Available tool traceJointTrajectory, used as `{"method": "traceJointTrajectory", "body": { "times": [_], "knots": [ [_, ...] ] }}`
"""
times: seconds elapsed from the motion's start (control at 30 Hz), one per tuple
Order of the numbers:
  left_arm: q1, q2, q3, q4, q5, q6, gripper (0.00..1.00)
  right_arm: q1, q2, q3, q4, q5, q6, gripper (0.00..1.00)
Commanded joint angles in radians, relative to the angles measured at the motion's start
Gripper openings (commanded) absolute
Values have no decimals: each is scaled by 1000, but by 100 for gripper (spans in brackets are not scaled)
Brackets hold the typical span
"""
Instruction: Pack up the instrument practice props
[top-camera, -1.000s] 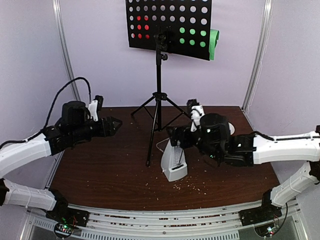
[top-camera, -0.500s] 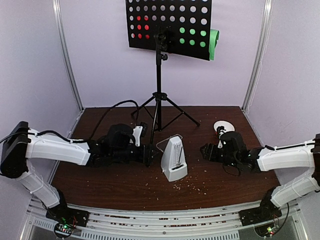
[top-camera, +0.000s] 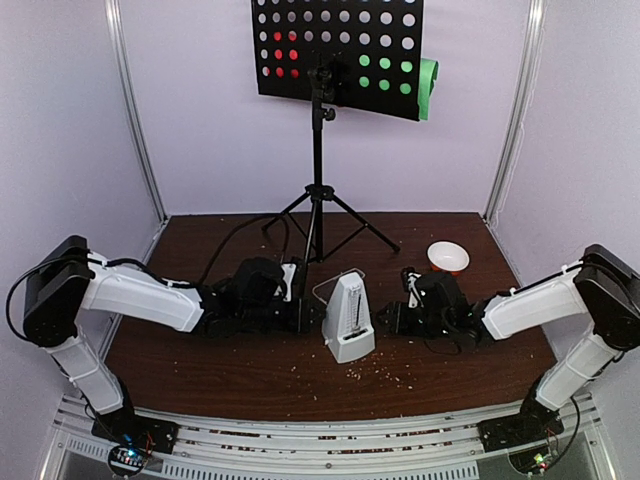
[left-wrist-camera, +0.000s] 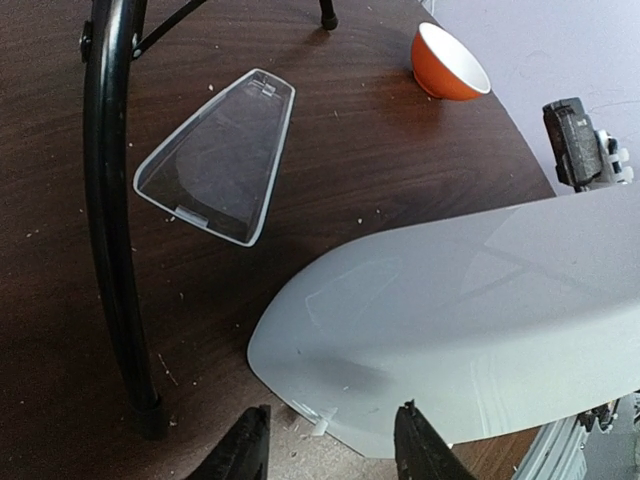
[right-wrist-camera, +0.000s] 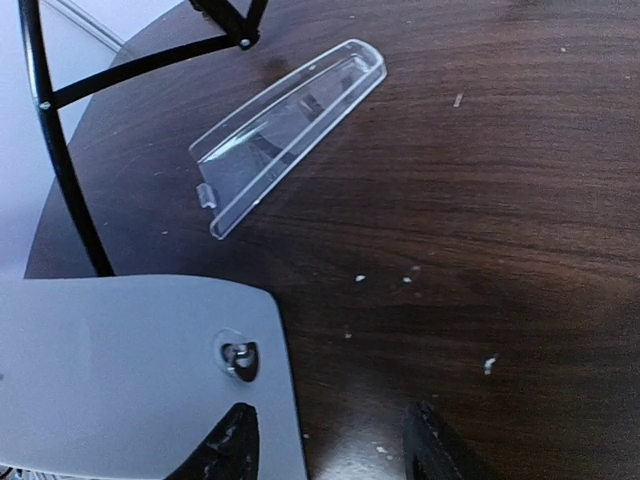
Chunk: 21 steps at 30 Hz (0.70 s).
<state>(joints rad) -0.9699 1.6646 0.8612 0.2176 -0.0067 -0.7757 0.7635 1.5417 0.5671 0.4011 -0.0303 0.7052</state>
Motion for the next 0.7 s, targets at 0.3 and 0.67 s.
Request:
{"method": "traceJointTrajectory", "body": {
  "times": [0.3,0.67],
  "knots": [
    [-3,73,80,42,6,4,39,104,11,19,59,34,-33,43],
    [-4,76,78,54,7,10,39,189,-27,-1,43,15,-38,42]
  ]
}}
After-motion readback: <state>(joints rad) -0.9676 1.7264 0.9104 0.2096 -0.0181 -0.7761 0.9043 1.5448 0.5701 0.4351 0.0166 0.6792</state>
